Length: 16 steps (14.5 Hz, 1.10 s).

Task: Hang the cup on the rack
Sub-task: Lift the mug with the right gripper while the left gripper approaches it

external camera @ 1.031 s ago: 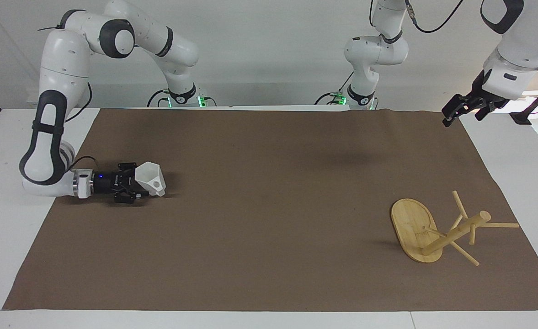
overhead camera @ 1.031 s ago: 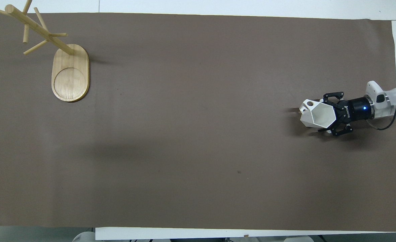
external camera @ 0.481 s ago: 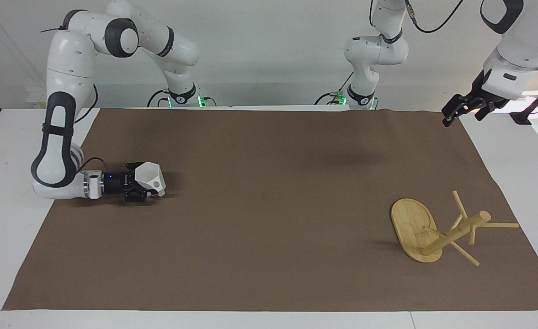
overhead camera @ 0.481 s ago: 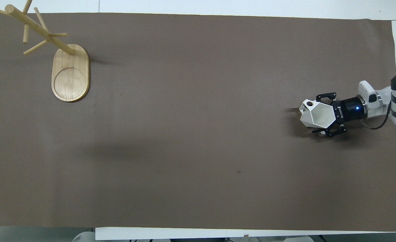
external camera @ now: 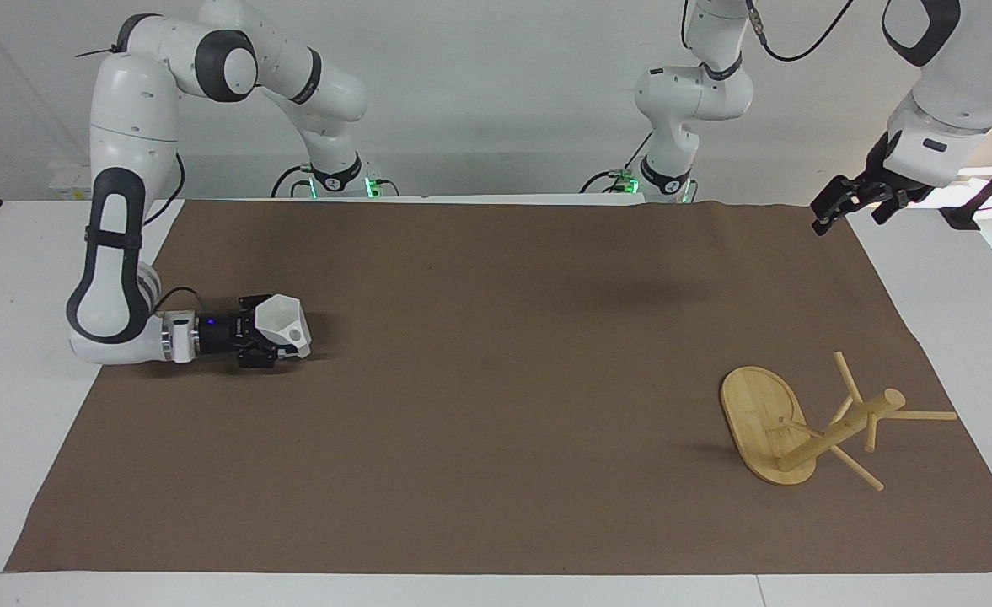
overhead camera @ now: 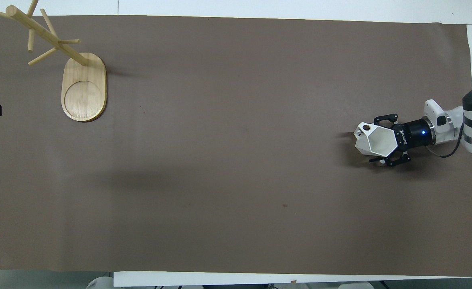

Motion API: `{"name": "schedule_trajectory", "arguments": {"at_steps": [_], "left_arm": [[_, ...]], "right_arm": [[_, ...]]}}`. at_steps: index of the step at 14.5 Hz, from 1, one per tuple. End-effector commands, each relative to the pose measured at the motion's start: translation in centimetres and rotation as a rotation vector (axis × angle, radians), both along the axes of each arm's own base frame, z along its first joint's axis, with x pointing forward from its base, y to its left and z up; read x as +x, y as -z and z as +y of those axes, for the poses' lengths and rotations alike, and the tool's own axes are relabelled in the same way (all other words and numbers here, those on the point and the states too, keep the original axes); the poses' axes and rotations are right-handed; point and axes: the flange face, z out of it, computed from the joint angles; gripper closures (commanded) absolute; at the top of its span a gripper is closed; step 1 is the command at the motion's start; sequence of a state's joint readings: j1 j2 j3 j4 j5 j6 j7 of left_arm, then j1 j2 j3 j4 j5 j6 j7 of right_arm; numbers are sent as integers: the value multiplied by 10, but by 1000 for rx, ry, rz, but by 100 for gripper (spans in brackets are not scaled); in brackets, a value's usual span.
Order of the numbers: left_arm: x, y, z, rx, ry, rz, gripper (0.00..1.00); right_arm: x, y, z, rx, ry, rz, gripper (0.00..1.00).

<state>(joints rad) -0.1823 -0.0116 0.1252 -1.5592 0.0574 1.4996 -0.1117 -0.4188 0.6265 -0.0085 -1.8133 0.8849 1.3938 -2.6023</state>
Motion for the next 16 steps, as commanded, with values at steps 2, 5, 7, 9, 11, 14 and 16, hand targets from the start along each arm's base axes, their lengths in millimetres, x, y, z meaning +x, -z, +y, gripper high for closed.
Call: {"name": "schedule_trajectory", "arguments": {"at_steps": [2, 5, 7, 9, 11, 14, 16], "left_arm": [[-8, 1, -44, -43, -5, -58, 0], [-11, 6, -118, -54, -22, -94, 0], [-17, 10, -165, -64, -13, -112, 0], [-21, 15, -217, -81, -27, -143, 0], [-22, 18, -254, -89, -44, -147, 0], [-21, 28, -284, -108, -73, -126, 0], [-19, 42, -314, -99, -83, -119, 0]], "right_arm": [[0, -14, 10, 5, 6, -45, 50], [3, -27, 9, -9, 3, -62, 78], [7, -27, 23, -11, -12, -50, 79], [21, -29, 47, -16, 31, -22, 79], [40, -39, 96, -2, 52, -12, 79], [63, -56, 159, -34, 126, 30, 79], [73, -65, 208, -25, 168, 54, 79]]}}
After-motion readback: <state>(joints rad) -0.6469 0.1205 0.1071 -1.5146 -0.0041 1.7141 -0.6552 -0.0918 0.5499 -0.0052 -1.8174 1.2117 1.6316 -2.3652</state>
